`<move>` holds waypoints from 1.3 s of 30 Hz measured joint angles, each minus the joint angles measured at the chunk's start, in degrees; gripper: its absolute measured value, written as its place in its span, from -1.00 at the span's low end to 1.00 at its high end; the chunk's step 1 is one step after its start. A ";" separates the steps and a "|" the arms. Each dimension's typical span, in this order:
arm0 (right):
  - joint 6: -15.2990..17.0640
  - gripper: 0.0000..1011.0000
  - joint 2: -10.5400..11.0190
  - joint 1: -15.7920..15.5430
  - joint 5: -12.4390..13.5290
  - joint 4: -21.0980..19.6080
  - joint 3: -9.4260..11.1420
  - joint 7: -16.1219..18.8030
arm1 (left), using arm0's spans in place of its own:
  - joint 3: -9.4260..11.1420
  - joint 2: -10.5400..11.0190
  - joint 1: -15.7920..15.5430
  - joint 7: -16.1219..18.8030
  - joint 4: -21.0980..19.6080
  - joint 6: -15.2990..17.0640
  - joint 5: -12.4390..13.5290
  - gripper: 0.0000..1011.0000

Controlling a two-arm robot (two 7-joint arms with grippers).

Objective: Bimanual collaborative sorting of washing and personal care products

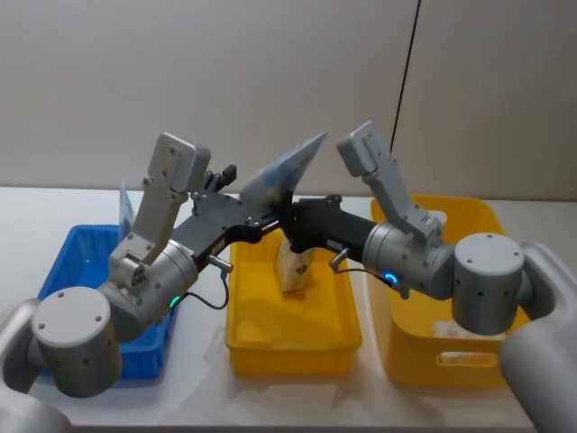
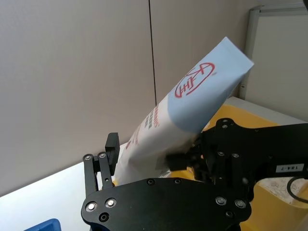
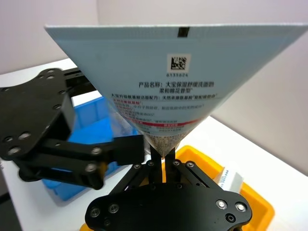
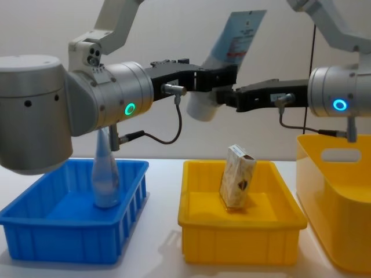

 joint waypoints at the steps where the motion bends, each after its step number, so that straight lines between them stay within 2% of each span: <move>1: 0.00 -0.95 0.00 -0.06 0.05 -0.09 0.13 -0.29 | 0.00 0.00 0.00 0.00 0.00 0.00 0.00 0.98; 19: 2.43 -0.99 -0.52 -3.15 0.18 -4.30 3.81 -11.14 | 0.00 0.00 0.00 0.00 0.00 0.00 0.00 0.98; 39: 8.99 -1.00 -2.10 -9.79 -2.11 -12.91 10.08 -26.35 | 0.00 0.00 0.00 0.00 0.00 0.00 0.00 0.98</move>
